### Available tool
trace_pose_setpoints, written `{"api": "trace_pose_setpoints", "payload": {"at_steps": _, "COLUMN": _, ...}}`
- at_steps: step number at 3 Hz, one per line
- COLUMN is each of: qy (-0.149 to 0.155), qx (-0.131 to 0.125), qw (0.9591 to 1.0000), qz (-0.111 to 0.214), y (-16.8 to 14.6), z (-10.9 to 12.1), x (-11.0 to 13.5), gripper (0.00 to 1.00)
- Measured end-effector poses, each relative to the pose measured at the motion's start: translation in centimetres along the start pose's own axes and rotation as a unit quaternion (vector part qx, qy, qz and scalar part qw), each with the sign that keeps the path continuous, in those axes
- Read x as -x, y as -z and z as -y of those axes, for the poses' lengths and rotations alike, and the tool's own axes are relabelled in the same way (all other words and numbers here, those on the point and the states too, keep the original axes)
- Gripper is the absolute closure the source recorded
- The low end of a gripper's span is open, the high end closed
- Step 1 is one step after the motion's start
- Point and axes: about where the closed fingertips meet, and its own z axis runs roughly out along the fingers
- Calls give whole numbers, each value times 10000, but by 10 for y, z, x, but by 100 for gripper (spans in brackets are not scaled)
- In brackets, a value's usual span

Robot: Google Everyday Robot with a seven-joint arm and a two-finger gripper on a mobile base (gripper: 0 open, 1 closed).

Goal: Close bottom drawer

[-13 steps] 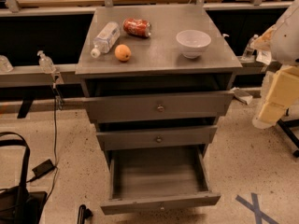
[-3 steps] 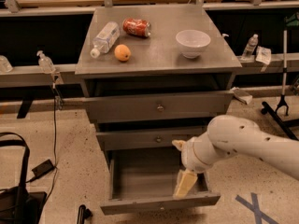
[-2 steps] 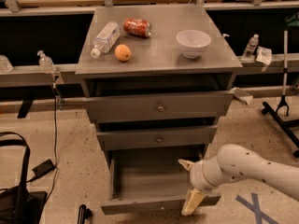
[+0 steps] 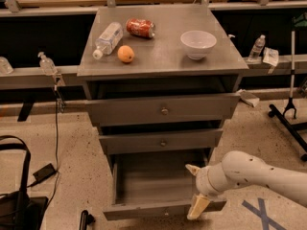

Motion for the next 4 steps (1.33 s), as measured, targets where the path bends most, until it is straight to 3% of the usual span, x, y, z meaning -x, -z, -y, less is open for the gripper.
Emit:
{"api": "trace_pose_setpoints", "payload": {"at_steps": 1, "qy": -111, "qx": -367, "qw": 9989, "qz": -259, "y": -31, "z": 16, "x": -63, "gripper": 0}}
{"api": "trace_pose_setpoints", "payload": {"at_steps": 2, "qy": -2, "qx": -587, "qw": 9979, "qz": -260, "y": -92, "z": 25, "x": -132, "gripper": 0}}
{"api": "trace_pose_setpoints", "payload": {"at_steps": 3, "qy": 4, "qx": -590, "qw": 9979, "qz": -265, "y": -95, "z": 25, "x": -133, "gripper": 0}}
{"api": "trace_pose_setpoints", "payload": {"at_steps": 4, "qy": 59, "qx": -624, "qw": 9975, "qz": -318, "y": -121, "z": 29, "x": -147, "gripper": 0}}
